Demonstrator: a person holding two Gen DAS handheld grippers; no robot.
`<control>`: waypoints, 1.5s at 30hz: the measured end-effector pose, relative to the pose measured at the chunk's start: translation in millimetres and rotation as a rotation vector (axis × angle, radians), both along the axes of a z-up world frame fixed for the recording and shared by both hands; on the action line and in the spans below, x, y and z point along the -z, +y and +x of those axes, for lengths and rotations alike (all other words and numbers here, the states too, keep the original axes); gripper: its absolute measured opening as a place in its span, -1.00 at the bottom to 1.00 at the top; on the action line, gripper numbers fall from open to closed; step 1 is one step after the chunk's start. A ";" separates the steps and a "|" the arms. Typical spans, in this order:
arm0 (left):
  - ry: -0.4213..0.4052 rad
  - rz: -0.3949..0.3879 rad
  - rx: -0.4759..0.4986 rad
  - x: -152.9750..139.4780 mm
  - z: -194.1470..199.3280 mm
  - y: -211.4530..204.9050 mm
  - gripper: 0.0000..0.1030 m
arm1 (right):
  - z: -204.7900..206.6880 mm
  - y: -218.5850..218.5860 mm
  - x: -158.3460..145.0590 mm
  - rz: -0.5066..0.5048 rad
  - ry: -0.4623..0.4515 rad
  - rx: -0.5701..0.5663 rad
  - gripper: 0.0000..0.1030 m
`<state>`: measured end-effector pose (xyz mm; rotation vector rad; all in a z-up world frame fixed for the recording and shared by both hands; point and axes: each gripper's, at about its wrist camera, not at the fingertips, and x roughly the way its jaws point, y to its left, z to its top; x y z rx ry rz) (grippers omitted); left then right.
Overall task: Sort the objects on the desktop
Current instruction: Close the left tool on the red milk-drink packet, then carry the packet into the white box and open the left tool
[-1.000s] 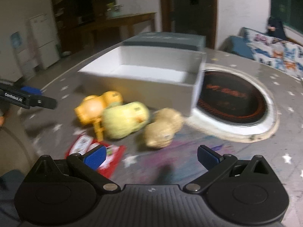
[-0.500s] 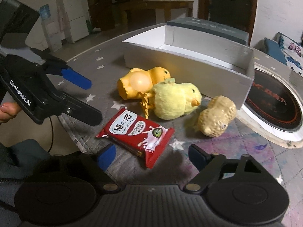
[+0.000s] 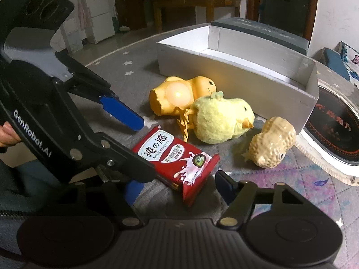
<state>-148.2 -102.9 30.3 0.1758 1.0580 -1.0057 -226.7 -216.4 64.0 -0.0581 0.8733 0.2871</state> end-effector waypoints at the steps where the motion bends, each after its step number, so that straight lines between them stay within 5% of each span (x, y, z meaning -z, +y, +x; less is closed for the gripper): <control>1: 0.011 -0.005 0.001 0.5 1.0 -0.1 0.30 | -0.6 -1.2 -0.1 -0.001 0.002 -0.002 0.25; 17: 0.052 -0.017 -0.029 -6.0 5.3 -1.2 -0.08 | -21.9 -27.3 -6.3 -0.005 0.004 -0.001 -0.09; 26: -0.072 -0.104 -0.045 -58.1 17.7 -5.9 -0.08 | -21.6 -21.5 -54.9 -0.046 -0.100 0.009 -0.11; 38: -0.168 -0.146 -0.118 -95.9 99.5 -47.5 -0.08 | 56.3 -37.8 -101.0 -0.139 -0.249 0.031 -0.11; 45: -0.046 -0.102 -0.155 -60.7 173.3 -71.5 -0.08 | 143.0 -60.2 -76.3 -0.097 -0.192 0.050 -0.11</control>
